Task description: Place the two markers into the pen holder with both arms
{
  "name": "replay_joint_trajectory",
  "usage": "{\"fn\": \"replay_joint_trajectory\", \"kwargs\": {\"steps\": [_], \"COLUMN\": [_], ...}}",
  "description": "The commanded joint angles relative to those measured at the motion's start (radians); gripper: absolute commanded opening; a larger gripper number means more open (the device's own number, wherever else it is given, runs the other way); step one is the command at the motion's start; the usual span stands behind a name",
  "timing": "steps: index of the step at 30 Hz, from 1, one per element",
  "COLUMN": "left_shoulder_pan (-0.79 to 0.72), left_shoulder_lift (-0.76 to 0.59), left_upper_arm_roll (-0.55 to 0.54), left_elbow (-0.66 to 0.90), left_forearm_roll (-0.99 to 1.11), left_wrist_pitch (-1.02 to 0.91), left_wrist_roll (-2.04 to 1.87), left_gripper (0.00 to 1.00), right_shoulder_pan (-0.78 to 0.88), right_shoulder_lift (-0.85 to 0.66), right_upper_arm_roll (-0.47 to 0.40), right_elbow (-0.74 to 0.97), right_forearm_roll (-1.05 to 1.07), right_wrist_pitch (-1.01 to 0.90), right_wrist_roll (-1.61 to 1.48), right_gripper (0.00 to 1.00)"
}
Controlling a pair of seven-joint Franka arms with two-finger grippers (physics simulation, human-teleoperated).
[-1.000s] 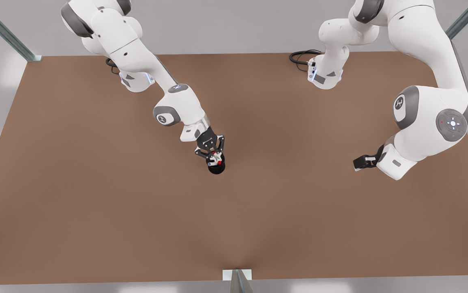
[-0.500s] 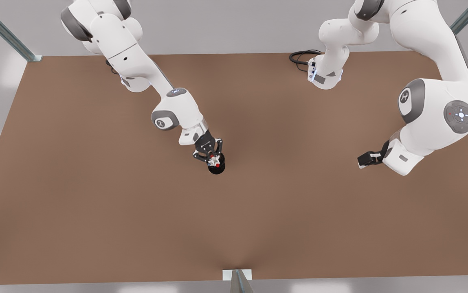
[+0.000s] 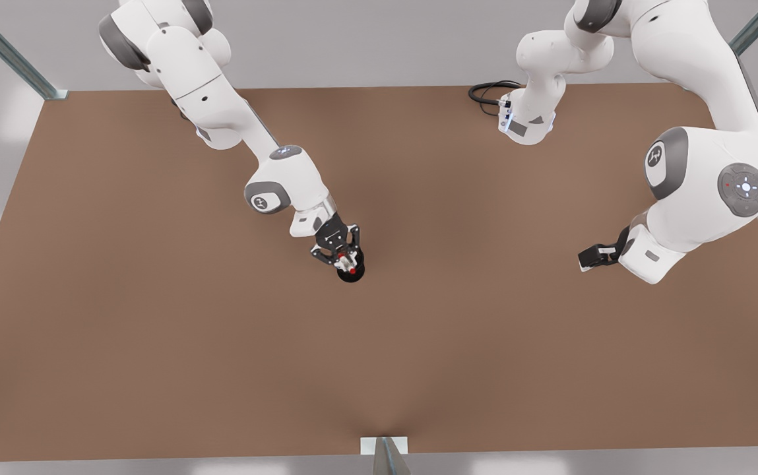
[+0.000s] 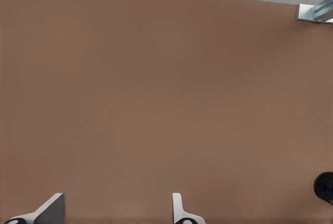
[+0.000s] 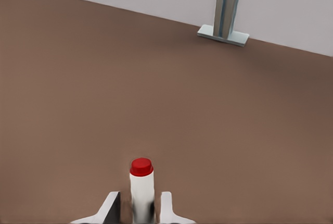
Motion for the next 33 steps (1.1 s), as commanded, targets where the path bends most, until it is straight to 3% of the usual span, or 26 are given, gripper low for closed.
{"fn": "replay_joint_trajectory", "kwargs": {"steps": [1,9,11,12,13,14,15,16,17,19,22,23,24,25,31,33], "left_shoulder_pan": [0.0,0.0,0.0,-0.003,-0.006,-0.006,-0.006,-0.006,-0.005,-0.006,-0.006,-0.006,-0.006,-0.006,-0.008,-0.009], "left_shoulder_lift": [0.001,-0.009,-0.016,-0.016,-0.013,-0.01,-0.01,-0.01,-0.01,-0.01,-0.01,-0.01,-0.01,-0.01,-0.009,-0.009], "left_upper_arm_roll": [0.0,-0.005,-0.002,-0.002,-0.003,-0.003,-0.005,-0.005,-0.005,-0.005,-0.003,-0.003,-0.003,-0.003,-0.003,-0.003], "left_elbow": [0.0,0.0,0.0,0.0,0.0,0.002,0.004,0.004,0.004,0.004,0.004,0.004,0.004,0.002,0.002,0.002], "left_forearm_roll": [0.0,-0.007,-0.039,-0.038,-0.033,-0.032,-0.032,-0.033,-0.033,-0.035,-0.035,-0.035,-0.035,-0.035,-0.035,-0.035], "left_wrist_pitch": [0.0,-0.005,-0.006,-0.006,-0.005,-0.005,-0.003,-0.005,-0.005,-0.005,-0.005,-0.005,-0.006,-0.006,-0.006,-0.022], "left_wrist_roll": [-0.008,-0.008,-0.005,-0.002,0.003,0.004,0.008,0.069,0.075,0.074,0.069,0.069,0.067,0.067,0.067,0.067], "left_gripper": [1.0,1.0,1.0,1.0,1.0,1.0,1.0,1.0,1.0,1.0,1.0,1.0,1.0,1.0,1.0,1.0], "right_shoulder_pan": [-0.002,-0.03,-0.067,-0.12,-0.142,-0.136,-0.179,-0.189,-0.189,-0.197,-0.219,-0.234,-0.28,-0.326,-0.288,-0.28], "right_shoulder_lift": [-0.001,-0.001,-0.028,-0.035,-0.022,-0.035,-0.139,-0.237,-0.271,-0.26,-0.174,-0.012,0.059,0.064,0.045,-0.047], "right_upper_arm_roll": [0.0,0.003,0.072,0.218,0.276,0.182,0.044,-0.107,-0.208,-0.351,-0.322,-0.291,-0.274,-0.217,-0.216,-0.211], "right_elbow": [0.0,0.046,0.08,0.187,0.411,0.525,0.531,0.539,0.588,0.605,0.65,0.924,1.026,1.03,1.022,0.866], "right_forearm_roll": [-0.022,-0.031,-0.004,0.131,0.45,0.692,0.932,1.035,1.033,1.036,1.013,1.001,1.018,1.015,1.007,0.986], "right_wrist_pitch": [-0.006,-0.018,-0.202,-0.498,-0.851,-0.978,-1.058,-1.253,-1.422,-1.469,-1.595,-1.737,-1.75,-1.73,-1.657,-1.56], "right_wrist_roll": [0.027,0.015,-0.039,-0.141,-0.404,-0.559,-0.828,-1.068,-1.104,-1.111,-1.108,-1.055,-1.061,-1.061,-1.025,-1.024], "right_gripper": [1.0,1.0,1.0,1.0,1.0,1.0,1.0,1.0,1.0,1.0,1.0,1.0,1.0,1.0,1.0,1.0]}}
